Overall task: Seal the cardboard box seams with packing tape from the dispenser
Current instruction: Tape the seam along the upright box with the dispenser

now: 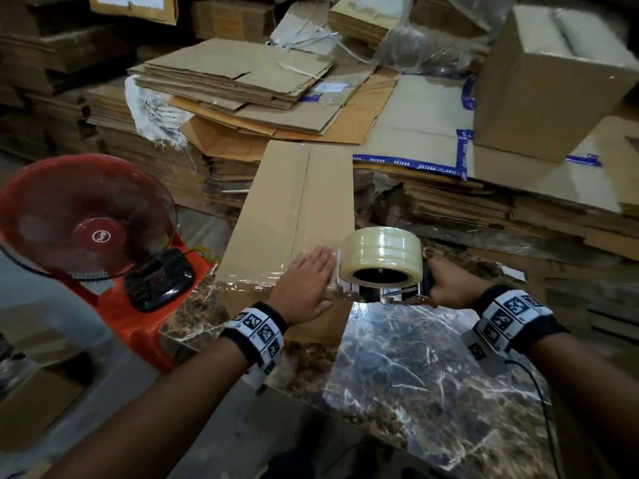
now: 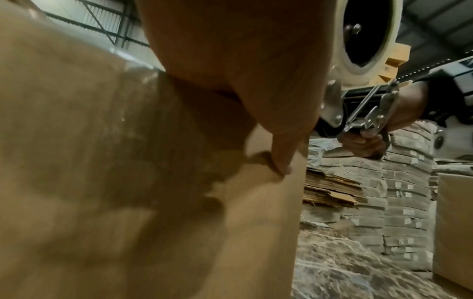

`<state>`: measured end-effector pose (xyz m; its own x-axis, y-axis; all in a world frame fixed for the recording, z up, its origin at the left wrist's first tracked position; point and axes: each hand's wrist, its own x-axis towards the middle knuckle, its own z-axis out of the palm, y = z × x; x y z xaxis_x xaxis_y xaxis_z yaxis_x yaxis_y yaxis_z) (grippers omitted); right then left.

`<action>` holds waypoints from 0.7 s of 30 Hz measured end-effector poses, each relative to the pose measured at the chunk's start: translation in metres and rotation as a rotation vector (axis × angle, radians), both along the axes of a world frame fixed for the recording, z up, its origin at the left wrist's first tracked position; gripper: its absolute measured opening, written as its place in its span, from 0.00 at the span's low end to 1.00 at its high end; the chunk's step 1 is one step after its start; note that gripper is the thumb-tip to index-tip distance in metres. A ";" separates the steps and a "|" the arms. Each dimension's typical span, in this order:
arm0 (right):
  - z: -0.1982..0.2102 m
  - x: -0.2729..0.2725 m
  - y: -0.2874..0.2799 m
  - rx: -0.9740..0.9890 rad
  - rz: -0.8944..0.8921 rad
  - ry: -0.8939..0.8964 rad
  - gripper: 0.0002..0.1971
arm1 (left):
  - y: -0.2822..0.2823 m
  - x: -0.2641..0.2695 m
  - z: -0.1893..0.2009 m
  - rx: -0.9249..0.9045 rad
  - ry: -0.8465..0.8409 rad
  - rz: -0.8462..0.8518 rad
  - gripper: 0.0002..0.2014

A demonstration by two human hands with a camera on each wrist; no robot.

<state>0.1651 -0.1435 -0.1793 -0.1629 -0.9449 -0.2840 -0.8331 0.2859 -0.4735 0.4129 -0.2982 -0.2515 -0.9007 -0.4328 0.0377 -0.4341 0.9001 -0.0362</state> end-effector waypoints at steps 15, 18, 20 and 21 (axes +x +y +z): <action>0.000 -0.027 0.053 0.065 -0.097 0.143 0.07 | -0.005 0.005 -0.011 -0.040 0.013 -0.023 0.42; -0.009 -0.019 0.040 0.099 -0.095 0.139 0.11 | -0.005 0.004 -0.012 -0.043 0.030 -0.025 0.41; -0.021 -0.012 0.030 0.139 -0.064 0.077 0.15 | -0.005 0.004 -0.013 -0.046 0.036 -0.024 0.41; -0.027 -0.007 0.024 0.149 -0.064 0.060 0.15 | -0.006 0.004 -0.013 -0.049 0.040 -0.023 0.41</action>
